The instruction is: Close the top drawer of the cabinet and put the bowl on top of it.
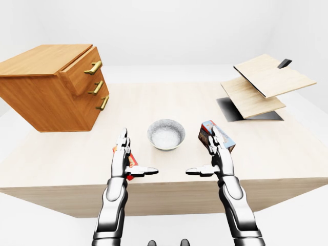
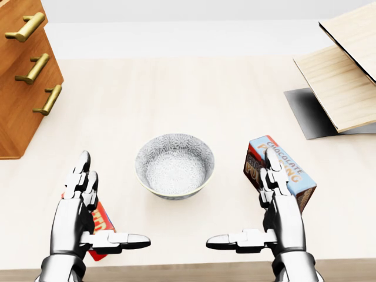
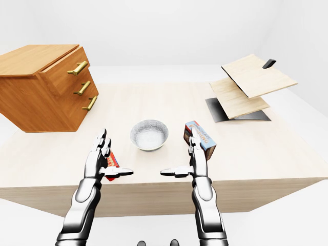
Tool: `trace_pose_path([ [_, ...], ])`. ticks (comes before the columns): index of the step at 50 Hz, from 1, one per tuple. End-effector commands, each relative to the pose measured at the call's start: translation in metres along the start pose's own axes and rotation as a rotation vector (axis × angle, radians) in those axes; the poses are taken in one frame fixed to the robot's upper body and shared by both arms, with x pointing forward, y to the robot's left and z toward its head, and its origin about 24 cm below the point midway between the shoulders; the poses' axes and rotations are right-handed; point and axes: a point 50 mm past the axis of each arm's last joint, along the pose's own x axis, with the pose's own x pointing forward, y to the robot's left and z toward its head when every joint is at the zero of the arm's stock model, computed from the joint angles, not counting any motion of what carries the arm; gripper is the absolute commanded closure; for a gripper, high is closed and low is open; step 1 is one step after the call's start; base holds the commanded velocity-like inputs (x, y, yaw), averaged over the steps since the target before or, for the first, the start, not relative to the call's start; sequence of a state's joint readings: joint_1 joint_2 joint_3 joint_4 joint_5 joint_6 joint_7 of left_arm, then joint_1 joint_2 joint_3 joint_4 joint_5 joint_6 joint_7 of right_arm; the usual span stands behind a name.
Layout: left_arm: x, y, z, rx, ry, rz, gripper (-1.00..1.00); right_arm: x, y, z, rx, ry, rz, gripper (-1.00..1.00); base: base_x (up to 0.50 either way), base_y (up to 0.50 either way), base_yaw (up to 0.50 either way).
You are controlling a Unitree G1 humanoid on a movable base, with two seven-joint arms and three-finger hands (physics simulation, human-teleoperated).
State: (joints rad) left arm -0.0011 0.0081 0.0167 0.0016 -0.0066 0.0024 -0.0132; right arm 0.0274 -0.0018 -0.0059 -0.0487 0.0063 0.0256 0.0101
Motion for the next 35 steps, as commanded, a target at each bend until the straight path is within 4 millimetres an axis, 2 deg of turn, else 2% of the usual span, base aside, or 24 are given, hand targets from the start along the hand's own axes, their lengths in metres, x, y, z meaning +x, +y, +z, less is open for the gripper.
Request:
trace_pose_path([
  [1, 0.003, 0.009, -0.002, 0.004, 0.01, 0.009, -1.0, -0.019, -0.002, 0.012, 0.016, -0.017, 0.014, -1.0, 0.0, 0.0, 0.0],
  [14, -0.008, 0.006, 0.003, 0.027, -0.006, -0.006, -1.0, -0.039, -0.003, 0.027, 0.012, -0.074, 0.016, -1.0, 0.0, 0.0, 0.0],
  [17, -0.02, 0.009, 0.014, 0.026, -0.037, -0.001, -1.0, -0.045, -0.003, 0.032, 0.012, -0.091, 0.017, -1.0, 0.0, 0.0, 0.0],
  [27, -0.045, 0.012, 0.031, 0.014, -0.091, 0.002, -1.0, -0.058, -0.005, 0.042, 0.015, -0.126, 0.012, -1.0, 0.0, 0.0, 0.0],
  [35, -0.063, -0.004, 0.031, 0.052, -0.105, -0.046, -1.0, -0.07, -0.007, 0.051, 0.022, -0.152, 0.008, -1.0, 0.0, 0.0, 0.0],
])
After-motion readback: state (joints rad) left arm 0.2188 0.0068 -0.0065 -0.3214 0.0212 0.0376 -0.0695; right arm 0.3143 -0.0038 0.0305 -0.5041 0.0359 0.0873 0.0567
